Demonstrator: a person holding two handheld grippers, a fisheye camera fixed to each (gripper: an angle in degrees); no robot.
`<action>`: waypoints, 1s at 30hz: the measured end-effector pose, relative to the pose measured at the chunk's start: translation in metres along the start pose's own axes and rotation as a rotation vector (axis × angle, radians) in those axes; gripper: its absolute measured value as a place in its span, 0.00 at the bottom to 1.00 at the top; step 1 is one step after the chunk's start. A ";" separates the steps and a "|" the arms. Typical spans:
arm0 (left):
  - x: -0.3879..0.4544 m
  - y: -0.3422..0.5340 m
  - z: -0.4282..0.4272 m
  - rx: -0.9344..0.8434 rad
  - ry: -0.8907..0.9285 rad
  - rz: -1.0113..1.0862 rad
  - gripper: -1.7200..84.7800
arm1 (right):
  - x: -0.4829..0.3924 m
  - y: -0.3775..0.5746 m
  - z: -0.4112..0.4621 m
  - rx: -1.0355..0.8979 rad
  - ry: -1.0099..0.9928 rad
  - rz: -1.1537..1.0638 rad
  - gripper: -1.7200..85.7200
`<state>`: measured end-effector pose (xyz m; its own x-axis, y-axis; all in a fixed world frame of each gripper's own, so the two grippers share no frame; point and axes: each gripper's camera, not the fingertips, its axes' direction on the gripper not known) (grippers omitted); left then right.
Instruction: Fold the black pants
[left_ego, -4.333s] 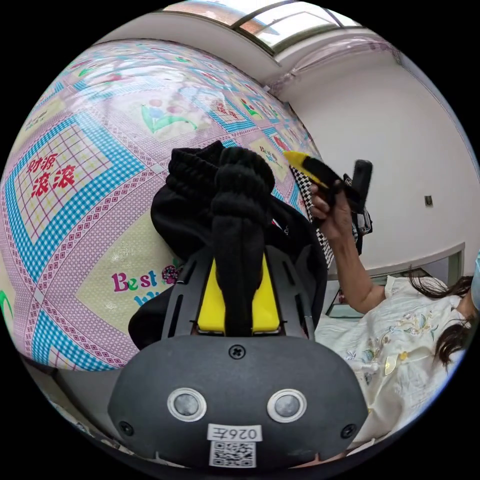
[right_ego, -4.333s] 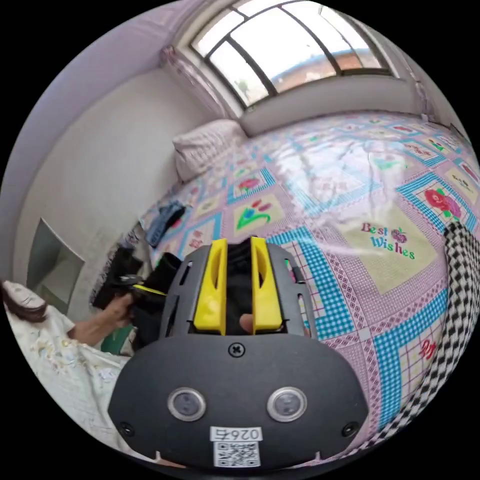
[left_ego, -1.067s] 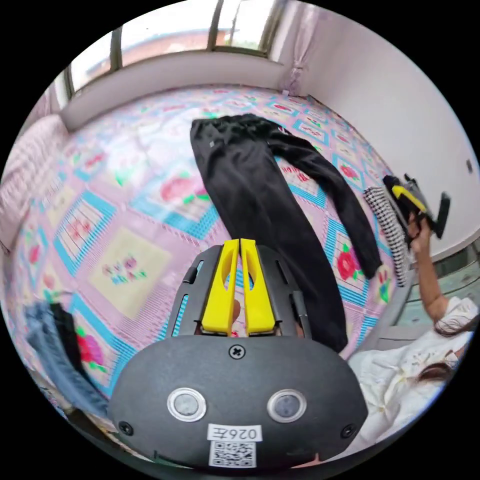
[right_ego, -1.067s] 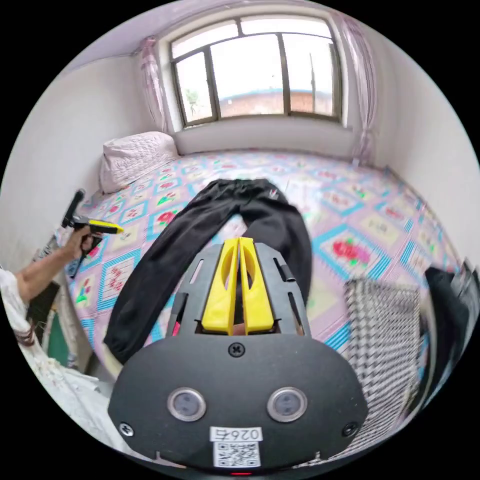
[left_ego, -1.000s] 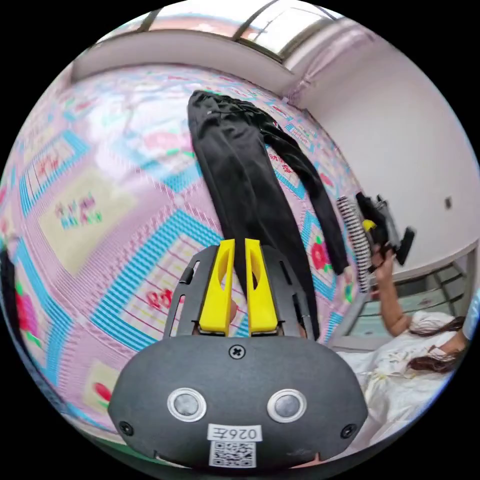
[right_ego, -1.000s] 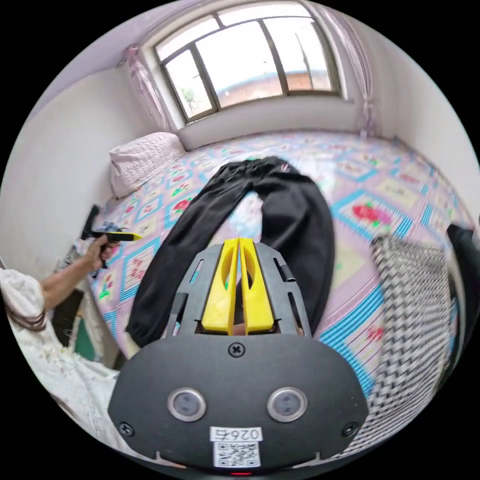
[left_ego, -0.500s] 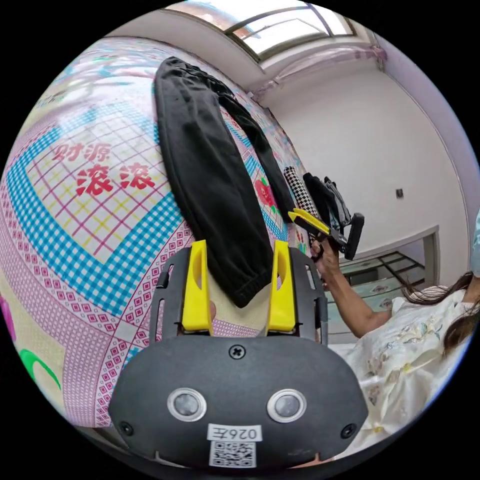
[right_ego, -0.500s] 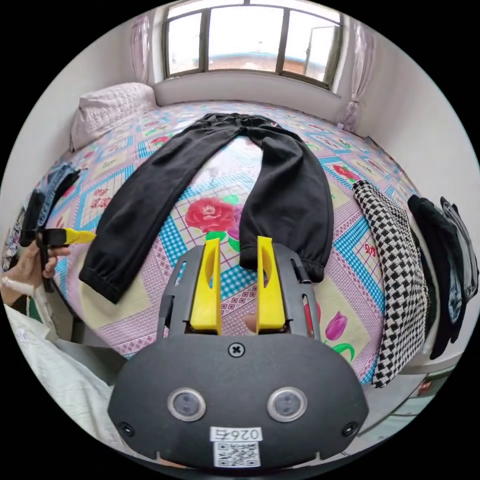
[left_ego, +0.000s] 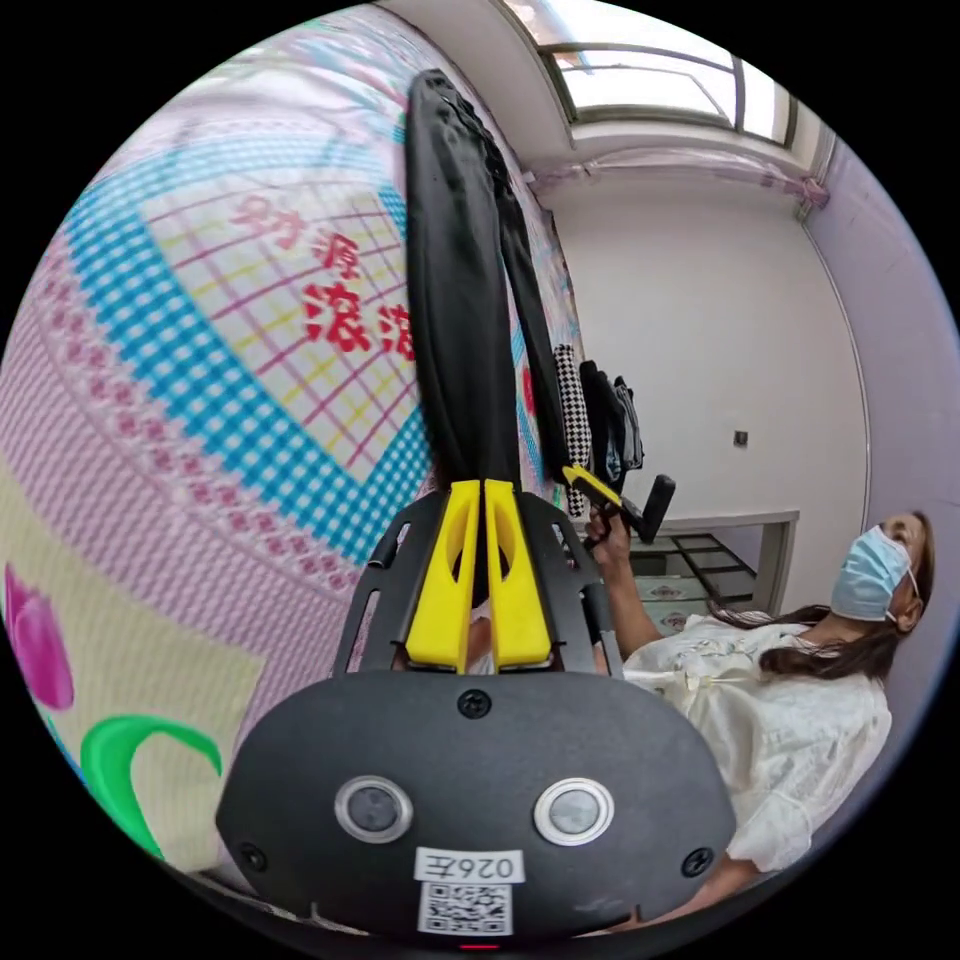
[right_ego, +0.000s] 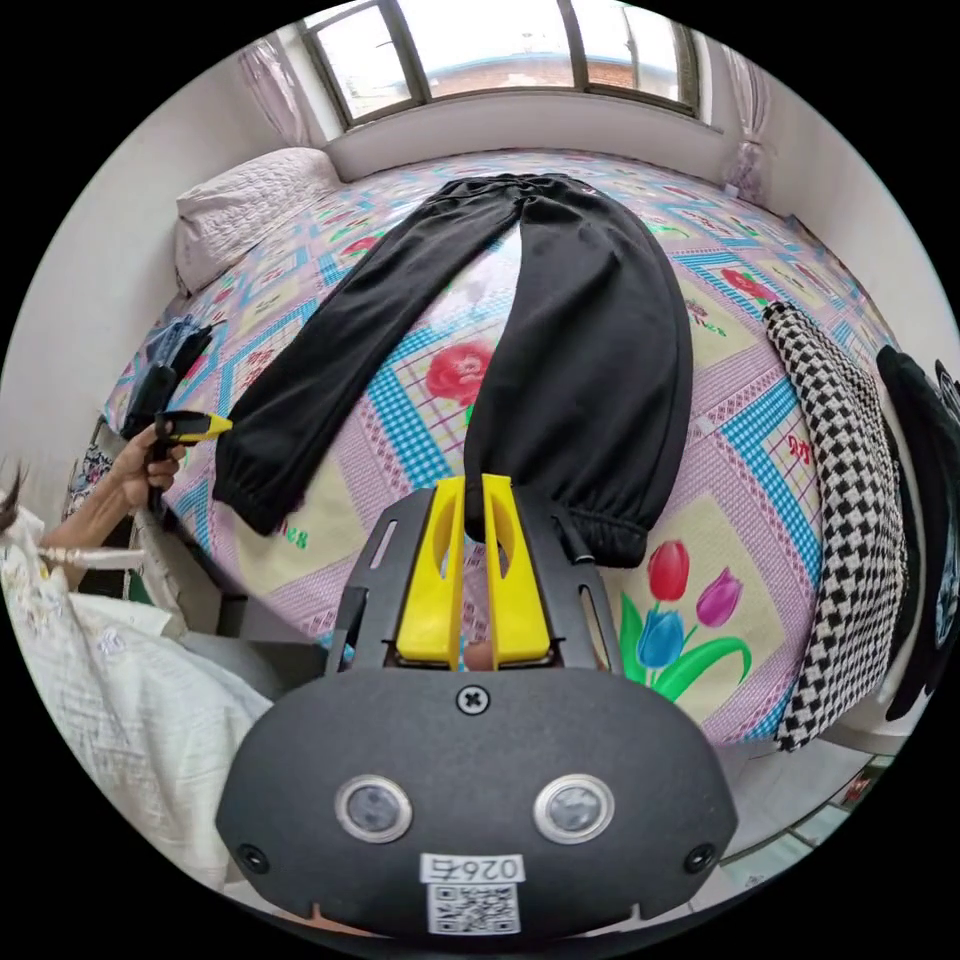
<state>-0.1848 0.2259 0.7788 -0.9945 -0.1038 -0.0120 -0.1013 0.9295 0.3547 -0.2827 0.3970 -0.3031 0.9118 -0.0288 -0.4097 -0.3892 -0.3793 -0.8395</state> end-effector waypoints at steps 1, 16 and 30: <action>-0.002 0.007 -0.022 0.033 0.007 -0.031 0.01 | -0.002 0.006 -0.003 -0.001 -0.007 -0.003 0.01; 0.011 0.061 -0.148 0.082 -0.070 -0.176 0.01 | -0.053 0.099 -0.019 -0.153 -0.171 0.000 0.02; 0.101 0.059 -0.156 0.339 -0.056 -0.027 0.01 | 0.027 0.108 -0.088 0.074 -0.311 0.197 0.05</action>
<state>-0.2871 0.2146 0.9448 -0.9903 -0.1188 -0.0720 -0.1207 0.9924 0.0227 -0.2889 0.2739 -0.3738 0.7395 0.1916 -0.6454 -0.5723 -0.3259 -0.7525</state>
